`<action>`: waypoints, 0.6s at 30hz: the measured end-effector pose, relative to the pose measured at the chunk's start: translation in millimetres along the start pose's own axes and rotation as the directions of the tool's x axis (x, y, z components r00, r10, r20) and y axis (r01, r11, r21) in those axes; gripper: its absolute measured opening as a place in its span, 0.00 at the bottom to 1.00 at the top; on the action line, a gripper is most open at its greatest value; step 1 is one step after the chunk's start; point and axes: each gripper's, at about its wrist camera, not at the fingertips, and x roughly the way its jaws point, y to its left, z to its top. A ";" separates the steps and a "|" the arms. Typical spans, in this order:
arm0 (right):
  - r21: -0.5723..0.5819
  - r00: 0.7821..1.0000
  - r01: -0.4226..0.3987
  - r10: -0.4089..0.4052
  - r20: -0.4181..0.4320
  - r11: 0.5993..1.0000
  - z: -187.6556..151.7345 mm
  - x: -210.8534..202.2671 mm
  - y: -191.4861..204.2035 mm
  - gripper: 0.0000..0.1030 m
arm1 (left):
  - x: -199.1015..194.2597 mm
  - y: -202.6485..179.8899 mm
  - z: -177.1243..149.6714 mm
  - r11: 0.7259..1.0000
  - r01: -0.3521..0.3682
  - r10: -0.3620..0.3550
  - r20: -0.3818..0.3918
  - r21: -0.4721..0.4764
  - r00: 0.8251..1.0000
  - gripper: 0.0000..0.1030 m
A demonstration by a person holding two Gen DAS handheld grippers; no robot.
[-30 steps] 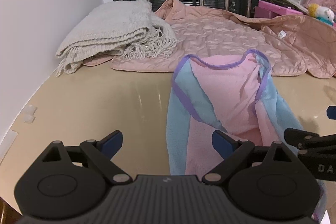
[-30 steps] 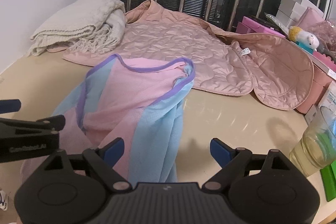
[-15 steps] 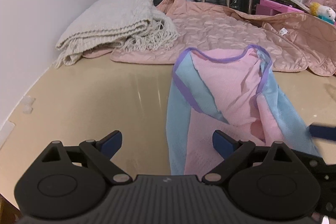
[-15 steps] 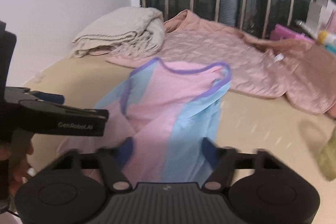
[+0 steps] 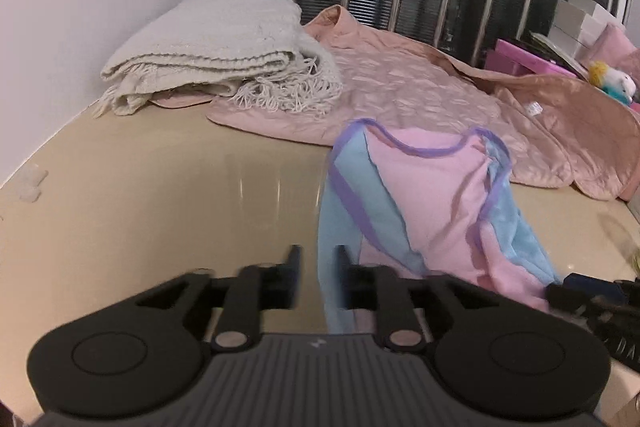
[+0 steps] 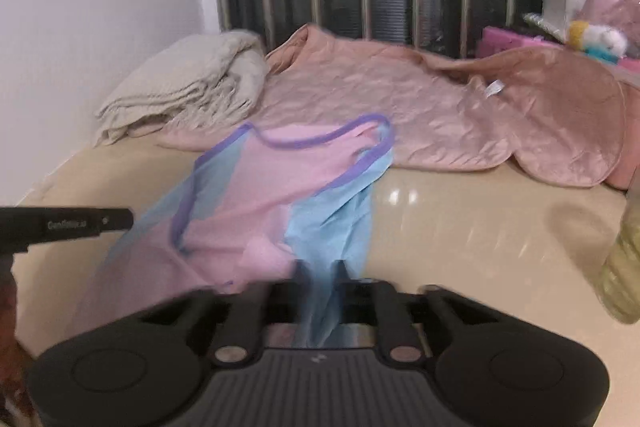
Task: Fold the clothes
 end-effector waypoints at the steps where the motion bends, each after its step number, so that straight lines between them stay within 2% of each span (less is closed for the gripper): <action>1: -0.003 1.000 -0.024 0.024 -0.010 1.000 -0.3 0.1 0.6 0.42 | -6.9 -2.8 -2.3 1.000 0.028 -0.028 0.013 0.012 1.000 0.55; 2: -0.011 0.999 -0.046 0.045 -0.013 0.999 -1.6 0.9 3.4 0.41 | -14.0 -6.8 -5.0 0.998 0.058 -0.059 0.023 0.030 0.998 0.58; 3: -0.022 0.998 -0.061 0.061 -0.022 0.998 -2.5 3.5 6.9 0.35 | -20.6 -12.8 -8.7 0.994 0.088 -0.090 0.024 0.060 0.996 0.63; 4: -0.035 0.997 -0.069 0.068 -0.027 0.997 -4.0 6.7 10.6 0.21 | -26.4 -18.5 -13.1 0.990 0.109 -0.111 0.021 0.094 0.994 0.63; 5: -0.052 0.998 -0.064 0.062 -0.030 0.997 -4.5 9.3 13.7 0.03 | -32.1 -24.2 -17.5 0.983 0.130 -0.133 0.018 0.128 0.991 0.63; 7: -0.051 1.000 -0.026 0.026 -0.005 0.998 -1.0 7.8 12.4 0.01 | -44.9 -34.0 -26.6 0.971 0.157 -0.163 0.019 0.182 0.986 0.63; 8: -0.018 0.999 -0.030 0.030 0.031 0.999 3.9 0.8 6.3 0.01 | -52.0 -38.9 -31.3 0.960 0.182 -0.191 0.023 0.212 0.981 0.63; 9: 0.031 0.996 -0.051 0.048 0.075 0.998 11.1 -8.8 -3.1 0.01 | -59.1 -44.2 -35.9 0.947 0.211 -0.224 0.025 0.243 0.974 0.68; 10: 0.074 0.991 -0.072 0.063 0.117 0.995 18.6 -18.2 -12.3 0.01 | -66.3 -50.6 -40.4 0.929 0.246 -0.262 0.023 0.276 0.965 0.77; 12: 0.115 0.980 -0.107 0.085 0.178 0.988 36.4 -35.7 -27.9 0.01 | -80.1 -66.7 -50.9 0.889 0.289 -0.321 0.031 0.356 0.947 0.87; 14: 0.115 0.971 -0.130 0.102 0.217 0.985 52.1 -49.0 -35.6 0.01 | -83.9 -84.1 -61.4 0.851 0.295 -0.340 0.029 0.435 0.940 0.88; 15: 0.104 0.967 -0.132 0.104 0.233 0.986 58.6 -54.2 -36.2 0.01 | -80.3 -91.4 -64.6 0.841 0.282 -0.327 0.019 0.461 0.945 0.83; 16: 0.093 0.963 -0.133 0.107 0.249 0.987 64.9 -59.3 -36.5 0.01 | -74.2 -95.4 -65.3 0.841 0.264 -0.305 0.010 0.472 0.952 0.67; 17: 0.086 0.959 -0.135 0.108 0.261 0.987 69.9 -63.4 -36.1 0.01 | -68.1 -99.4 -66.0 0.841 0.246 -0.282 0.002 0.482 0.959 0.56; 18: 0.079 0.956 -0.136 0.110 0.273 0.987 74.6 -67.2 -35.6 0.01 | -61.9 -101.8 -65.5 0.844 0.228 -0.258 -0.005 0.485 0.966 0.27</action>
